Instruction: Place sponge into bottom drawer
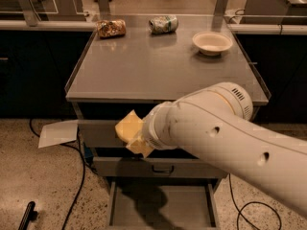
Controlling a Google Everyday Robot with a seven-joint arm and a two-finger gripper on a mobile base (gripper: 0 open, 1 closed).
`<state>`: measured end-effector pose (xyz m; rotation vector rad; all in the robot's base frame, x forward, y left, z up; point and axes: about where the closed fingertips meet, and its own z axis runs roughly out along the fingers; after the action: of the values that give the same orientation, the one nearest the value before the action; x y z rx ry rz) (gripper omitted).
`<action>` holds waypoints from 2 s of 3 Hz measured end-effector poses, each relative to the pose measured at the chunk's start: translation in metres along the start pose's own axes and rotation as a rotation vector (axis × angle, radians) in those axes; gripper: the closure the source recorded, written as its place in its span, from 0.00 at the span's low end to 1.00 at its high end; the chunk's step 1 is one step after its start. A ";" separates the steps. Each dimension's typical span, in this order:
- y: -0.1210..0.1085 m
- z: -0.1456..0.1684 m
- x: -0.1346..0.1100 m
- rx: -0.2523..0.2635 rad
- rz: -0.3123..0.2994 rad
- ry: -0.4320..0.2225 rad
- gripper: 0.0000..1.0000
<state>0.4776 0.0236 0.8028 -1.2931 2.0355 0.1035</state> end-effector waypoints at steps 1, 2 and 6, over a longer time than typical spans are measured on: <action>0.019 0.015 0.045 0.022 0.080 0.026 1.00; 0.039 0.020 0.096 0.076 0.123 0.059 1.00; 0.065 0.047 0.213 0.066 0.337 0.145 1.00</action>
Offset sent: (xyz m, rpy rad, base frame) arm -0.0736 -0.0560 -0.1732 0.0404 0.0639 -0.3887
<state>0.3965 -0.0863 0.6205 -0.9312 2.3460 0.0982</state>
